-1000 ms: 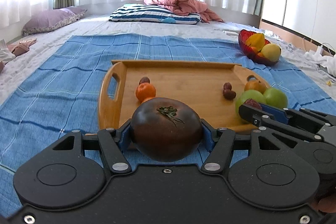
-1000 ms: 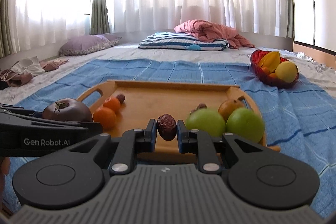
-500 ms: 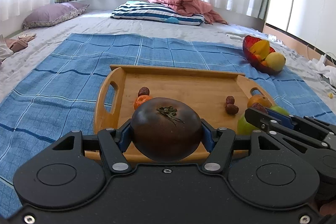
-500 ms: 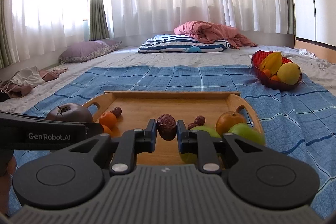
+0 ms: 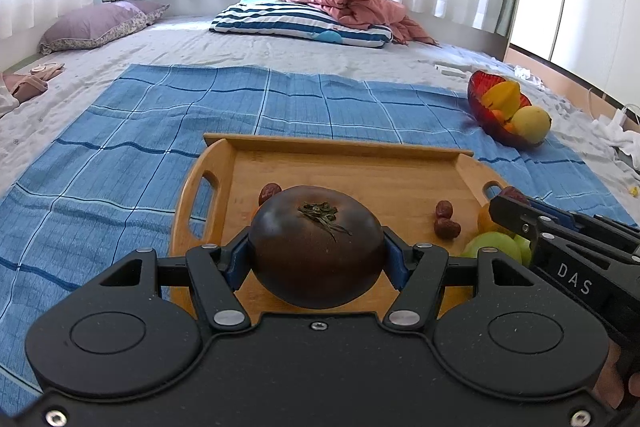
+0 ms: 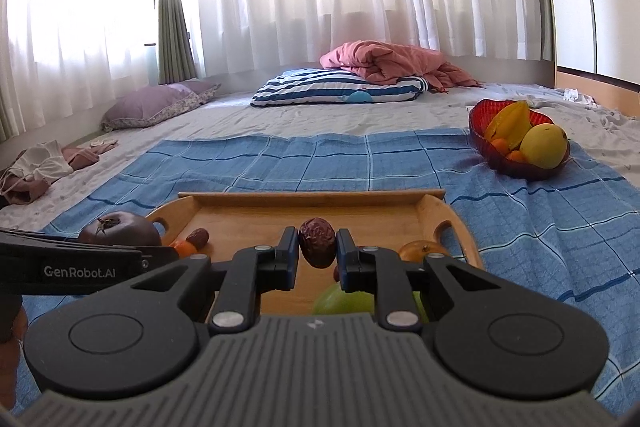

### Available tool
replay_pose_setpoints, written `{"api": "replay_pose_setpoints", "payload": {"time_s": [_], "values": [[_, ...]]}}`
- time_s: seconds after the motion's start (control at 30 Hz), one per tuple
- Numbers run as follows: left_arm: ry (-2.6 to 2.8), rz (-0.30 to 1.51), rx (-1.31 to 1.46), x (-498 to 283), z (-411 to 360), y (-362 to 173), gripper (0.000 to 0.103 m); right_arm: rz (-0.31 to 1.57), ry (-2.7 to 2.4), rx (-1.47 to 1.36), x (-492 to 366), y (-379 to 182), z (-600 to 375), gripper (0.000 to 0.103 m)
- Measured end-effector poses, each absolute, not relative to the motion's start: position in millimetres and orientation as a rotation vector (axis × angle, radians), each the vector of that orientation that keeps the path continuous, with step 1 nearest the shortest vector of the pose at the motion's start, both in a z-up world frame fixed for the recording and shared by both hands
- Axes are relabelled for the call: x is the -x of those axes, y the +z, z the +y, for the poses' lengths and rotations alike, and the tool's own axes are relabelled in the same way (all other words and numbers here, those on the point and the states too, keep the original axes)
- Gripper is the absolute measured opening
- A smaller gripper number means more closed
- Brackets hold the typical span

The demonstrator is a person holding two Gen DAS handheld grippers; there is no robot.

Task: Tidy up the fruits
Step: 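Lift the dark fruit with the left tool while the right tool carries the date over the tray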

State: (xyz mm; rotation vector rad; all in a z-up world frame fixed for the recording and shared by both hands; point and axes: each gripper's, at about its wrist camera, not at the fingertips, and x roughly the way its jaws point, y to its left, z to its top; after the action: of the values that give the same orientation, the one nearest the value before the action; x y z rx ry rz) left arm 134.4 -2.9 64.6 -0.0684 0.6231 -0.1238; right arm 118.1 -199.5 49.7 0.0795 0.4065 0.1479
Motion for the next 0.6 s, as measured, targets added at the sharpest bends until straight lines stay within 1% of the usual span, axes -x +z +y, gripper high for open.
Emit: {"api": "replay_pose_setpoints", "payload": {"time_s": [0.6], "values": [[-0.143,0.656,0.080,-182.6,-2.1,77.3,0.062,0.425,0.136,-0.079,-154.5,62.1,-214.9,0.025]]}}
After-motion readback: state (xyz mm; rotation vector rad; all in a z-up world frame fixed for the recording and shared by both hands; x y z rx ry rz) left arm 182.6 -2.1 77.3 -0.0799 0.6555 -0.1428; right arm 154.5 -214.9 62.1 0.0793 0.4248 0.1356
